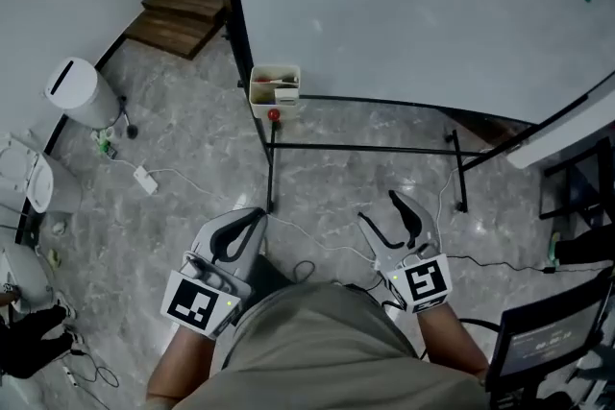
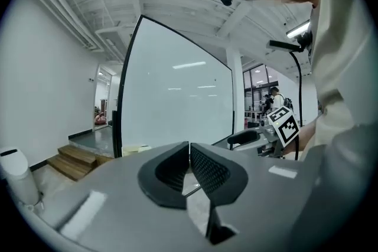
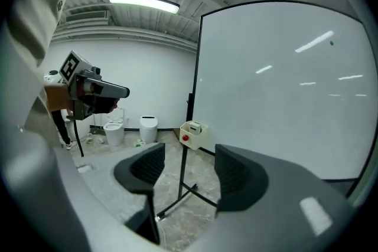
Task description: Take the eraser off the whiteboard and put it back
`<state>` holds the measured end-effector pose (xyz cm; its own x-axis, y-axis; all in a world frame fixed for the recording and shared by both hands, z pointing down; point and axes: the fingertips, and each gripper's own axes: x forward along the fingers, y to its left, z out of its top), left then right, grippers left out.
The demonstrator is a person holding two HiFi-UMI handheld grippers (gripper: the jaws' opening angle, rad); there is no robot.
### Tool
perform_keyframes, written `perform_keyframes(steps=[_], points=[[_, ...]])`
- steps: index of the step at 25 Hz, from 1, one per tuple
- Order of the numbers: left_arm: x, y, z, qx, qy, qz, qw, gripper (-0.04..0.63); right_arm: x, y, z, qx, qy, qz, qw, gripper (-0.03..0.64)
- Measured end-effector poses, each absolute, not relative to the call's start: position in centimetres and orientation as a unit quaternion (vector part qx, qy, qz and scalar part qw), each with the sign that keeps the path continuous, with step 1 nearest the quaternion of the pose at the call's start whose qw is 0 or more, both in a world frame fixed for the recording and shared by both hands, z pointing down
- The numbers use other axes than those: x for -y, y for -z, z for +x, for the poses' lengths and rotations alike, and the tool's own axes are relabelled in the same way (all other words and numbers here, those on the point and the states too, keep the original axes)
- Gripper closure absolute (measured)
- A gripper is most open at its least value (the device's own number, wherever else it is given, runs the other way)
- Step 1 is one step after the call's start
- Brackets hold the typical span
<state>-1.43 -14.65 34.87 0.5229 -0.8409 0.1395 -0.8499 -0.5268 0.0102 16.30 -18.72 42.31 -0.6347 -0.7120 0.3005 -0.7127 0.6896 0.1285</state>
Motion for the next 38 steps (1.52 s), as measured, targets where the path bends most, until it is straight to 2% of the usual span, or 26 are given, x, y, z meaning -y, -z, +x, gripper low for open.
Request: perform_keyframes(steps=[6,11,16,30,38], points=[[6.0,-34.9,3.8,0.541,-0.08,0.835,0.052,0.583,11.7,-42.6,22.1,0.93,-0.013,0.331,0.162,0.348],[0.2,-35.7,7.5,0.526,-0.104,0.84,0.078,0.583,6.4,-41.3,24.5,0.934,-0.026,0.324,0.15,0.348],[-3.6,-34.7,9.9,0.498,-0.091,0.86,0.061,0.583,1.9,-40.5,26.0,0.929,-0.019,0.339,0.146,0.348],[-19.9,-35.5,1.9,0.451,-0.06,0.887,0.077,0.583,-15.0,-36.6,17.0,0.923,-0.002,0.355,0.146,0.348],[-19.9,-37.2,2.3,0.438,-0.07,0.892,0.082,0.583,-16.0,-37.1,16.6,0.921,-0.015,0.359,0.15,0.348]])
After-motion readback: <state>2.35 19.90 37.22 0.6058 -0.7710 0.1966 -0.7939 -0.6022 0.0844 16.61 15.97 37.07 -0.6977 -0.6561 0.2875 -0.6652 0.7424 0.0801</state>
